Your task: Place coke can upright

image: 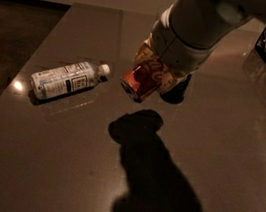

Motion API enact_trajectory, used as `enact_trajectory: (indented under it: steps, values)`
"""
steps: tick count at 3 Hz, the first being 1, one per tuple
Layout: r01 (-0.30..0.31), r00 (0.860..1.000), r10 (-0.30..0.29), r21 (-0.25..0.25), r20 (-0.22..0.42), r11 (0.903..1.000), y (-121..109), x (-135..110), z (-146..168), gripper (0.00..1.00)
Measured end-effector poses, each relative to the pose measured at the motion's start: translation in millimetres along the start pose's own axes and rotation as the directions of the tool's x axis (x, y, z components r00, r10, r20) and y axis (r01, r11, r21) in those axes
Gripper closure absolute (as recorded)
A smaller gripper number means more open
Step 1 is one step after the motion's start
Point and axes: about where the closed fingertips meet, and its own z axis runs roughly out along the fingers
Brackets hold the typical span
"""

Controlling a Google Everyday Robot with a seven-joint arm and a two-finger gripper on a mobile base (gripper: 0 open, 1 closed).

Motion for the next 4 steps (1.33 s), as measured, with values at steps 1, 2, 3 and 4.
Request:
enact_trajectory:
  steps: [1, 2, 3, 4]
  values:
    - [0.168, 0.984, -0.163, 0.072, -0.069, 0.9831, -3, 5, 12, 1.00]
    - [0.341, 0.934, -0.321, 0.134, -0.155, 0.9303, -10, 5, 20, 1.00]
    - [0.499, 0.860, -0.463, 0.164, -0.215, 0.8510, -21, -4, 20, 1.00]
    - [0.574, 0.811, -0.534, 0.147, -0.240, 0.8056, -24, -4, 15, 1.00]
